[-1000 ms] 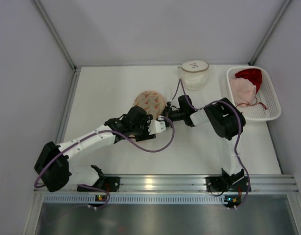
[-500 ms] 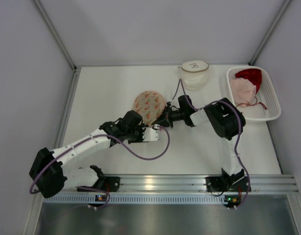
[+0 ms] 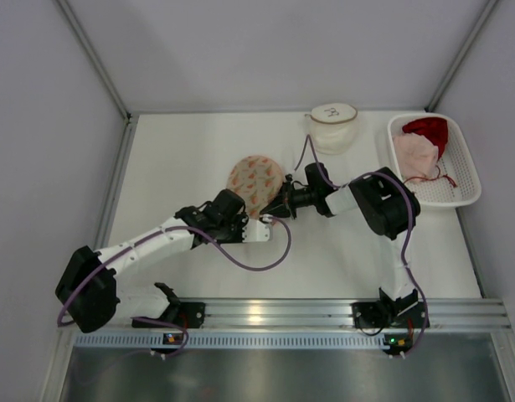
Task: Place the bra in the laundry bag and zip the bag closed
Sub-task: Adjust the bra in the laundry bag.
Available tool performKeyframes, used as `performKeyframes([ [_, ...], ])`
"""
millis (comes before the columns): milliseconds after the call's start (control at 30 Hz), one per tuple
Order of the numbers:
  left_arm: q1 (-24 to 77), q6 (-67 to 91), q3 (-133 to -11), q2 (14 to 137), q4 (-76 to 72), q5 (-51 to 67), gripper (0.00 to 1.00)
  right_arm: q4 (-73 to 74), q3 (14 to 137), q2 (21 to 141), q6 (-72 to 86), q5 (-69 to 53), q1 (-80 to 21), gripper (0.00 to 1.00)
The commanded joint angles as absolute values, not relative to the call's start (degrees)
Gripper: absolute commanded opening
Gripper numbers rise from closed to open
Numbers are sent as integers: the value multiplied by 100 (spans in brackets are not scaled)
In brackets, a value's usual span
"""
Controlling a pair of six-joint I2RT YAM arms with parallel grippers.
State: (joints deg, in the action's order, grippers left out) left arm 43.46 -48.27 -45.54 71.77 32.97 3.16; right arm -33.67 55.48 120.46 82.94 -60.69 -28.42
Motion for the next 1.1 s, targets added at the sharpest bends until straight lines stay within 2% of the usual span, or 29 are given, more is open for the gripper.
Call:
performKeyframes([
  [0, 4280, -4843, -4632, 7128, 3033, 62, 1, -3234, 5519, 11909, 8332, -6196, -2813, 0],
  [300, 4061, -4641, -4877, 6891, 2830, 202, 0, -3024, 5572, 11927, 8148, -6205, -2813, 0],
  [667, 3762, -4070, -5194, 6522, 2944, 1413, 0, -2690, 5722, 12015, 7858, -6179, -2812, 0],
  [900, 3753, -3990, -5045, 6469, 3182, 1529, 0, -2733, 5783, 12032, 7927, -6135, -2804, 0],
  [967, 3753, -3833, -5054, 6477, 3173, 1547, 11, -3056, 5670, 11997, 8085, -6108, -2812, 0],
  [1000, 3753, -3702, -5097, 6469, 3173, 1643, 33, -3172, 5634, 11980, 8303, -6082, -2812, 0],
  [1067, 3762, -3613, -5115, 6469, 3164, 1749, 50, -3330, 5538, 11953, 8446, -6065, -2821, 0],
])
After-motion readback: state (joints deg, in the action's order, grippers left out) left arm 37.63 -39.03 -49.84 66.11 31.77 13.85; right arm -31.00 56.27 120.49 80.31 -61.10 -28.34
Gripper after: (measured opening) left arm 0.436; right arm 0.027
